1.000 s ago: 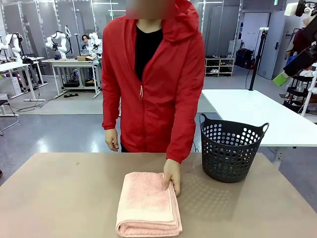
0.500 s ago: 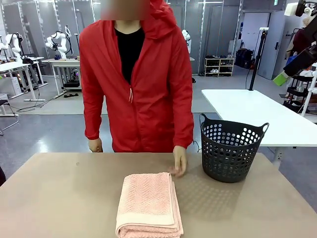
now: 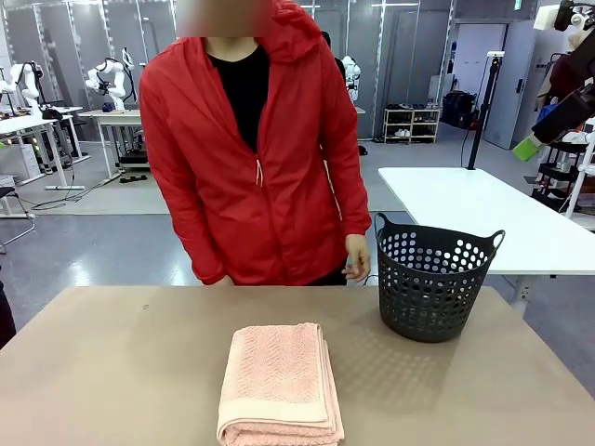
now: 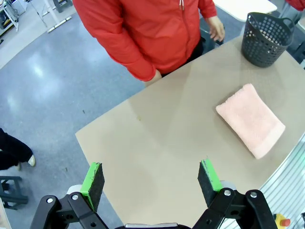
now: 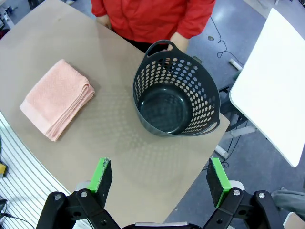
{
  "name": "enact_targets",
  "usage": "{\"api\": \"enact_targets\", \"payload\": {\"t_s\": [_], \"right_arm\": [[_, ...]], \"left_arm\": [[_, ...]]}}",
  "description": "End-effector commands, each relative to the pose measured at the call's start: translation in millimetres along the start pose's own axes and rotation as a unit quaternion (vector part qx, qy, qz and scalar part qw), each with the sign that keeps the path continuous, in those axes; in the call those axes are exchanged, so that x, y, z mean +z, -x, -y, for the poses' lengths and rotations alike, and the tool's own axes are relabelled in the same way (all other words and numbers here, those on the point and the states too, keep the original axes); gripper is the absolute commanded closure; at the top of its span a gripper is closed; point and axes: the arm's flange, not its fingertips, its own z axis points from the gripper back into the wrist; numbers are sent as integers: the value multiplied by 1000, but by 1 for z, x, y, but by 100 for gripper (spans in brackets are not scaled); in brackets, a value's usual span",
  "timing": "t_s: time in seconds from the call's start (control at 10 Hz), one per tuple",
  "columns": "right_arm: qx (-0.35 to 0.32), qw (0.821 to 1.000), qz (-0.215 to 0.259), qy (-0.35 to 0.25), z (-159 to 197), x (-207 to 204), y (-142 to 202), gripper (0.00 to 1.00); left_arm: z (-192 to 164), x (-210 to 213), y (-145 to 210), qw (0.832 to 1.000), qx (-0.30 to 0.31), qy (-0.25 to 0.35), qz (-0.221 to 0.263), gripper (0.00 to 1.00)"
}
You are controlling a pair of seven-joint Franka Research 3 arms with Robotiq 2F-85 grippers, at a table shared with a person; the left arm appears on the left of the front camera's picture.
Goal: Fold the towel.
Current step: Pick up the 100 cm Hotel Towel and place it on the left side of the table.
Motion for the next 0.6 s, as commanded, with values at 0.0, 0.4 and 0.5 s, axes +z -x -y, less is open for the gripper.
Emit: {"api": "enact_targets", "payload": {"t_s": [0.0, 0.4, 0.5], "right_arm": [[-2, 1000, 0, 2, 1, 1, 1, 0], [-2, 1000, 0, 2, 1, 1, 1, 0], [-2, 1000, 0, 2, 1, 1, 1, 0]], "left_arm": [[0, 0, 0, 1000, 0, 0, 0, 0], [-13, -46, 14, 995, 65, 75, -17, 0], [-11, -64, 25, 989, 76, 125, -17, 0]]}}
